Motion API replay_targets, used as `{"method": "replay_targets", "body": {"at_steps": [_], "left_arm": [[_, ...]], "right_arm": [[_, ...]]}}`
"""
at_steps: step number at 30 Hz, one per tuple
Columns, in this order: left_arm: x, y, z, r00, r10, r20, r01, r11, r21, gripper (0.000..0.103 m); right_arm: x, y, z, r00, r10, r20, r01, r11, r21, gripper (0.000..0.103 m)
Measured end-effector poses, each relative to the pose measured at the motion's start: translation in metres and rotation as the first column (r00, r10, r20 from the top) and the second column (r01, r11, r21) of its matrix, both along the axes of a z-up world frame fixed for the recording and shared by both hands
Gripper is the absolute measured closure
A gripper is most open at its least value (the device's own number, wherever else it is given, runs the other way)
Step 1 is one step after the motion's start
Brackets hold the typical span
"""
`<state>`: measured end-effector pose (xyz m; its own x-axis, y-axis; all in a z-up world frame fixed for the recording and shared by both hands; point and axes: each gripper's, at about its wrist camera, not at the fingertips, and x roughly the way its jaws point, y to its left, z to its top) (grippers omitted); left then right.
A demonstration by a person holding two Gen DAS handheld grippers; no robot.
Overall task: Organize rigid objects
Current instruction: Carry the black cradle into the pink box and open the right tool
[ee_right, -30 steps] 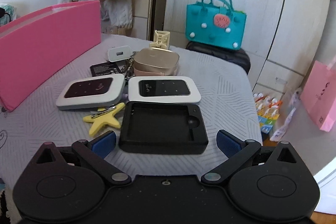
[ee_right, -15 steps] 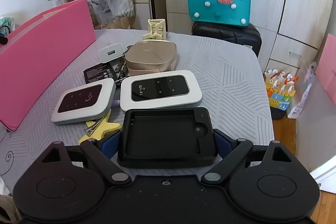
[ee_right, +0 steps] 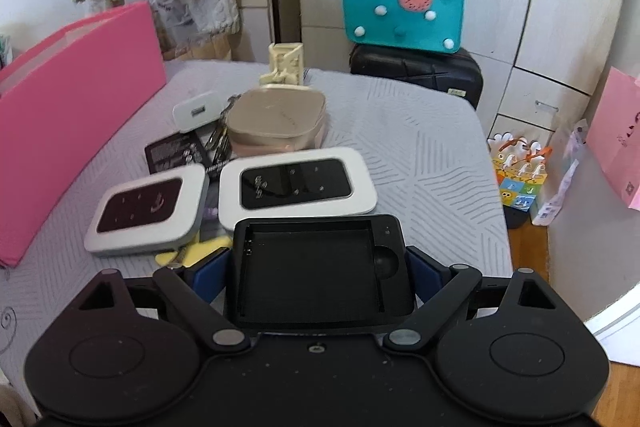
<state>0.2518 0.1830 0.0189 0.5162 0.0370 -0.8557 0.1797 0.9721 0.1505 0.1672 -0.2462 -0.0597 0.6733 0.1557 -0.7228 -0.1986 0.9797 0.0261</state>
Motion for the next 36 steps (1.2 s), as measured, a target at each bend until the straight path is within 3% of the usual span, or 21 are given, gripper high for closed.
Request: {"method": "replay_targets", "body": {"at_steps": [2, 5, 10, 16, 22, 25, 29, 33, 36], "left_arm": [[0.000, 0.000, 0.001, 1.000, -0.004, -0.004, 0.003, 1.000, -0.024, 0.097], [-0.003, -0.007, 0.000, 0.999, -0.026, 0.023, 0.026, 1.000, 0.017, 0.097], [-0.006, -0.006, 0.000, 0.997, -0.060, 0.049, 0.059, 0.998, 0.022, 0.097], [-0.005, -0.008, 0.001, 0.992, -0.099, 0.083, 0.098, 0.995, 0.017, 0.097], [-0.005, -0.022, 0.003, 0.988, -0.132, 0.084, 0.135, 0.991, -0.022, 0.097], [-0.004, -0.024, 0.003, 0.992, -0.108, 0.071, 0.112, 0.992, -0.055, 0.097], [0.000, -0.018, 0.004, 1.000, -0.029, -0.002, 0.028, 0.990, -0.139, 0.096], [-0.008, -0.016, 0.004, 1.000, -0.026, -0.017, 0.024, 0.991, -0.133, 0.097], [-0.017, -0.012, 0.003, 0.999, -0.024, -0.036, 0.018, 0.988, -0.151, 0.097]], "right_arm": [[-0.001, -0.002, 0.005, 1.000, -0.003, 0.011, 0.003, 1.000, 0.000, 0.010], [-0.003, -0.004, 0.012, 1.000, -0.011, 0.023, 0.011, 1.000, 0.009, 0.010], [-0.001, 0.000, 0.031, 0.999, 0.002, 0.044, -0.005, 0.998, 0.056, 0.010], [0.004, 0.028, 0.079, 0.985, 0.130, 0.116, -0.144, 0.983, 0.118, 0.010], [0.019, 0.087, 0.134, 0.922, 0.351, 0.165, -0.378, 0.910, 0.173, 0.010], [0.036, 0.129, 0.145, 0.866, 0.484, 0.122, -0.499, 0.846, 0.185, 0.010], [0.068, 0.192, 0.135, 0.797, 0.603, -0.009, -0.593, 0.786, 0.178, 0.010], [0.103, 0.243, 0.118, 0.773, 0.623, -0.118, -0.606, 0.780, 0.152, 0.010], [0.128, 0.275, 0.106, 0.787, 0.584, -0.201, -0.564, 0.812, 0.149, 0.010]]}}
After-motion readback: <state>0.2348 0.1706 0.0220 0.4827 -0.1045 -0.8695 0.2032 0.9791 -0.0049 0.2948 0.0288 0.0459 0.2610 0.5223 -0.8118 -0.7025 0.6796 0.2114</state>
